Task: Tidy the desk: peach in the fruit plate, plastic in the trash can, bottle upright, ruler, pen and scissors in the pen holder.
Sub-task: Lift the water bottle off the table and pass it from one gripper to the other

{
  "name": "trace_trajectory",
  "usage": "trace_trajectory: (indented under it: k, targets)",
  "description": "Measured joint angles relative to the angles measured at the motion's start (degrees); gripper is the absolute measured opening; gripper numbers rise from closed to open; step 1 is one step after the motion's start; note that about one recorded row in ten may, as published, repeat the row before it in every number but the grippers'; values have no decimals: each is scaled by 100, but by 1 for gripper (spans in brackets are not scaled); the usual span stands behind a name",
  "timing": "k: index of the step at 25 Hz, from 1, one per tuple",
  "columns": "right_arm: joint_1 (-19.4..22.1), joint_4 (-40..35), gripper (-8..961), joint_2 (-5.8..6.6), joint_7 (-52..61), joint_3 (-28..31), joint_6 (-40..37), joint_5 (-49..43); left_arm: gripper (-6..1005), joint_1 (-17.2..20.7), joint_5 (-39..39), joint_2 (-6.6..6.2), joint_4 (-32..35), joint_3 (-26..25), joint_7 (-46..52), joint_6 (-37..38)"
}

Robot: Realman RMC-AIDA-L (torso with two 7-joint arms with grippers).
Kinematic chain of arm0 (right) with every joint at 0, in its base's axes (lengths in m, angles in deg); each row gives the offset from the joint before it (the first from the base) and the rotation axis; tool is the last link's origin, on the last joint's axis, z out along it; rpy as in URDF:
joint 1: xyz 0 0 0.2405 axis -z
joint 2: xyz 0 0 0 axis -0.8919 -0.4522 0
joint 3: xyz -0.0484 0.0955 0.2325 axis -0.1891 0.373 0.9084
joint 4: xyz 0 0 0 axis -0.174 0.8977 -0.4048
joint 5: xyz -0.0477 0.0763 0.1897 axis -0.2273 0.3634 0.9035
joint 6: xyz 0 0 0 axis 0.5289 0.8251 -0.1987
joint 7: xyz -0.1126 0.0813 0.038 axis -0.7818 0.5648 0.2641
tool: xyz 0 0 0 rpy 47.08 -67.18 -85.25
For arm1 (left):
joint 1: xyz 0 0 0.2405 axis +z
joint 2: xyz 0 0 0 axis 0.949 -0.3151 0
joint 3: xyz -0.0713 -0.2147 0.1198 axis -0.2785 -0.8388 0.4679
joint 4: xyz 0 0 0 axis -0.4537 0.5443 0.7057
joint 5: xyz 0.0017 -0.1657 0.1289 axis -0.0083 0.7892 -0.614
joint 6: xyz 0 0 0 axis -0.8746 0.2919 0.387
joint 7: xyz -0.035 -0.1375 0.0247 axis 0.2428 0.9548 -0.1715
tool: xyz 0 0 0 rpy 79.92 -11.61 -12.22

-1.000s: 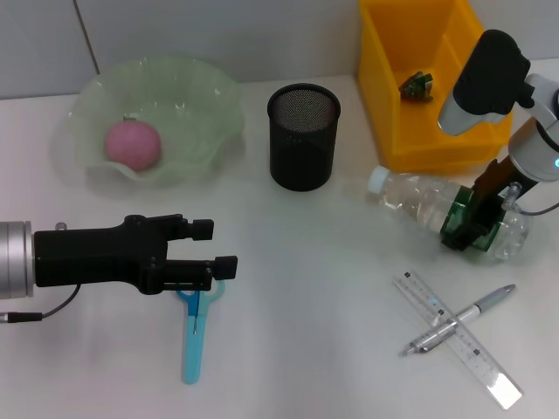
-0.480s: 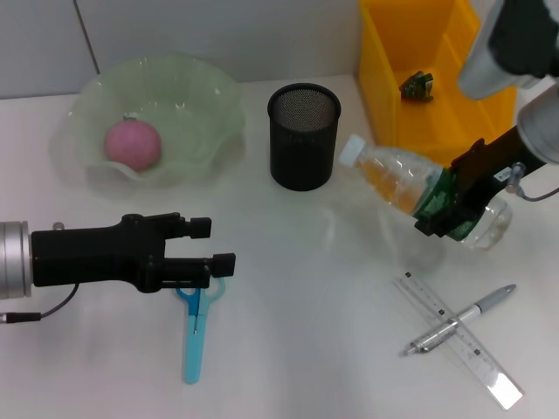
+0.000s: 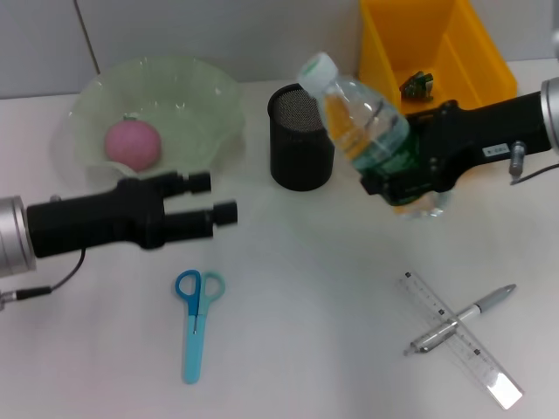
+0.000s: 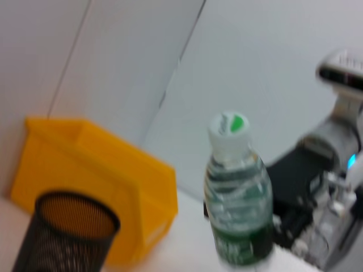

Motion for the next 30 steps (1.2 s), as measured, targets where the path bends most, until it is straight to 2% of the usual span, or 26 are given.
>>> trace_trajectory:
  k: [3, 4, 10, 14, 18, 21, 30]
  targets:
    - [5, 574, 742, 0, -608, 151, 38, 606, 844, -15, 198, 63, 2, -134, -99, 32]
    - [1, 752, 743, -1, -785, 169, 32, 785, 844, -20, 596, 85, -54, -139, -222, 48]
    - [-100, 1703, 746, -42, -1631, 109, 36, 1558, 843, -21, 1461, 87, -322, -125, -656, 230]
    - [-248, 2216, 748, -70, -1921, 63, 34, 1740, 843, -28, 1549, 87, -368, -126, -712, 270]
    - [-398, 2727, 750, -75, -2196, 28, 45, 1893, 843, -173, 1698, 103, -697, -129, -1040, 499]
    - [-465, 2945, 751, -82, -2333, 22, 65, 1930, 843, -285, 1743, 107, -921, -132, -1188, 541]
    - [-555, 3269, 756, -88, -2516, 15, 62, 2077, 843, -328, 1899, 115, -1021, -133, -1422, 565]
